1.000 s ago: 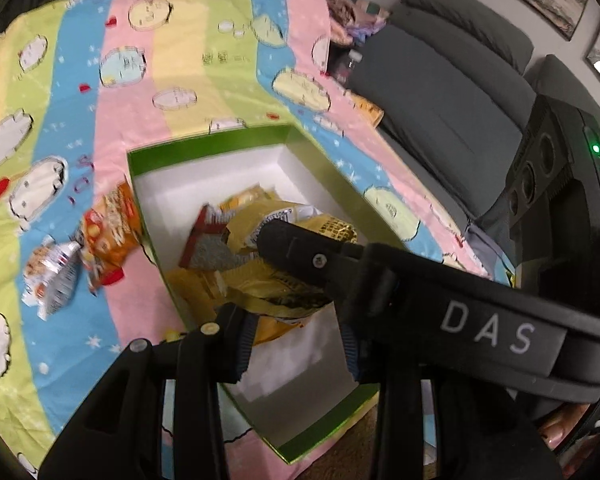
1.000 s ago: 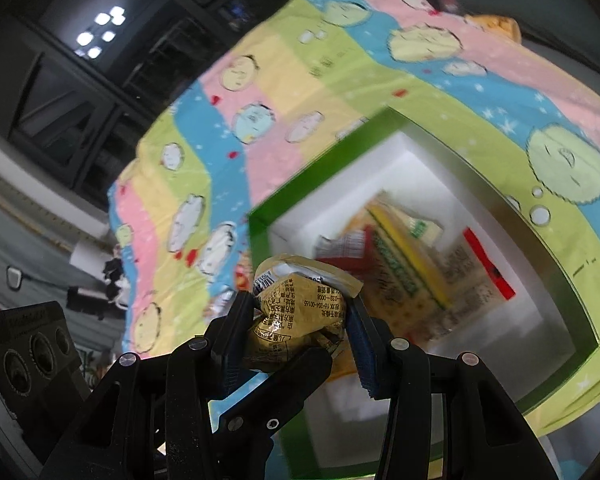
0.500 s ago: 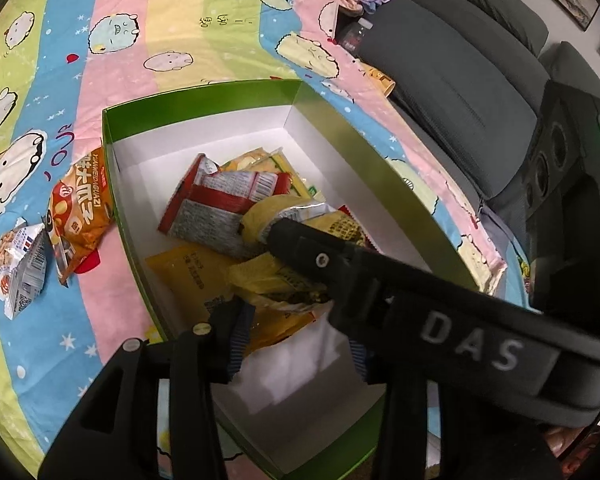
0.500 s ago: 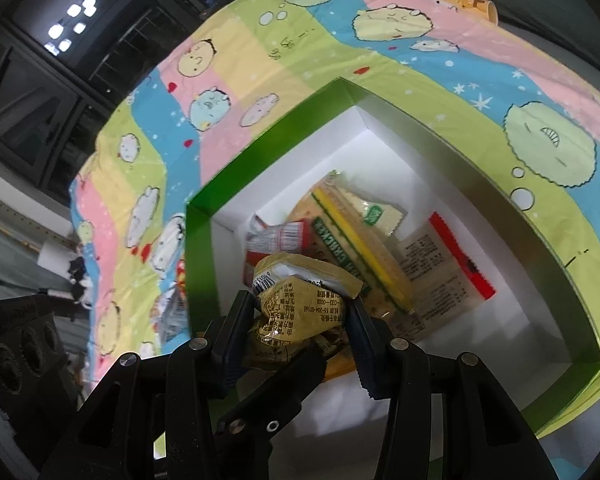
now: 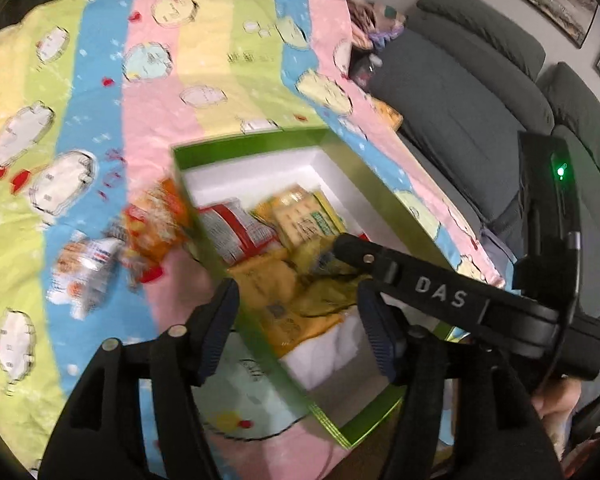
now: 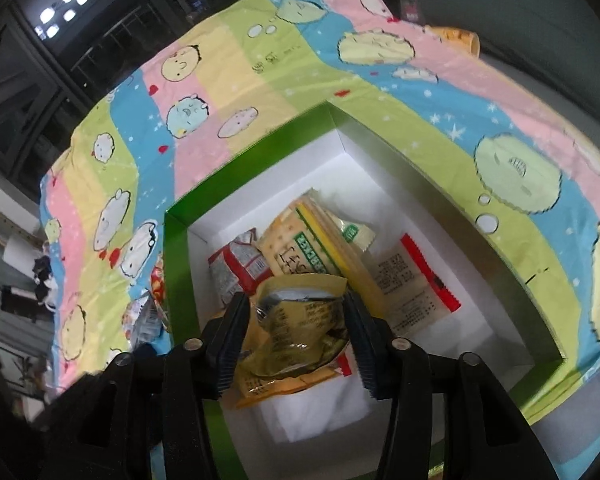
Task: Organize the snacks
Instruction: 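Lower the gold bag into the box and open the right tool, then move the right tool back to the white Duo packet on the quilt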
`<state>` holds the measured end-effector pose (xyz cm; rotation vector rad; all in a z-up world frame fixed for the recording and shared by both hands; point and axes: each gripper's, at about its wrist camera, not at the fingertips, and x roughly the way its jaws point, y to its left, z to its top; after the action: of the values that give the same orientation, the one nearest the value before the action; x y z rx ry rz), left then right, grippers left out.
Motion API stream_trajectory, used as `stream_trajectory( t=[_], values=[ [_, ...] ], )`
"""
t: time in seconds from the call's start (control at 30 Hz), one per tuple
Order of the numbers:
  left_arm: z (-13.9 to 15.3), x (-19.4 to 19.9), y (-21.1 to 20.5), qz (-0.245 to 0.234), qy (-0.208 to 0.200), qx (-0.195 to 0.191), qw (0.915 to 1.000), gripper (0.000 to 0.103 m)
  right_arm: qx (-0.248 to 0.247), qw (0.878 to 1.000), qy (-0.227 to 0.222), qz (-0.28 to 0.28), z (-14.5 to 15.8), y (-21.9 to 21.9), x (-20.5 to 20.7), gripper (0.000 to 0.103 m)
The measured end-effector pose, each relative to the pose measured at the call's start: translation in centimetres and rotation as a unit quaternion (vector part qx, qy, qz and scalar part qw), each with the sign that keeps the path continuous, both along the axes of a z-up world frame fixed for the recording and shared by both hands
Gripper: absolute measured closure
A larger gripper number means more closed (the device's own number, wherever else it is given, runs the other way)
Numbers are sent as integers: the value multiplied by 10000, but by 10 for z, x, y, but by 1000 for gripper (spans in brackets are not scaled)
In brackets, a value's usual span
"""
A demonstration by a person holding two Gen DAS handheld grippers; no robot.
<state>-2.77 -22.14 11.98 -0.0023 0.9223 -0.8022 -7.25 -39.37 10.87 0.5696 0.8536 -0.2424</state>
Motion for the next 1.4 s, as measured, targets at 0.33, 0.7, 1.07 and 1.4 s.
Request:
stream_trajectory(
  t=[0.33, 0.7, 1.07, 1.4],
  values=[
    [18, 36, 114, 1466, -244, -346, 9883, 12, -341, 9974, -443, 452, 43, 52, 17, 19],
    [-43, 84, 180, 2481, 625, -482, 9655, 12, 231, 9788, -236, 2022, 33, 145, 103, 19],
    [-89, 95, 142, 1926, 1378, -678, 9692, 27, -21, 9596, 898, 2668, -31, 179, 171, 49],
    [-93, 90, 143, 1848, 1403, -658, 9705, 39, -7, 9503, 1066, 2924, -35, 178, 162, 51]
  ],
)
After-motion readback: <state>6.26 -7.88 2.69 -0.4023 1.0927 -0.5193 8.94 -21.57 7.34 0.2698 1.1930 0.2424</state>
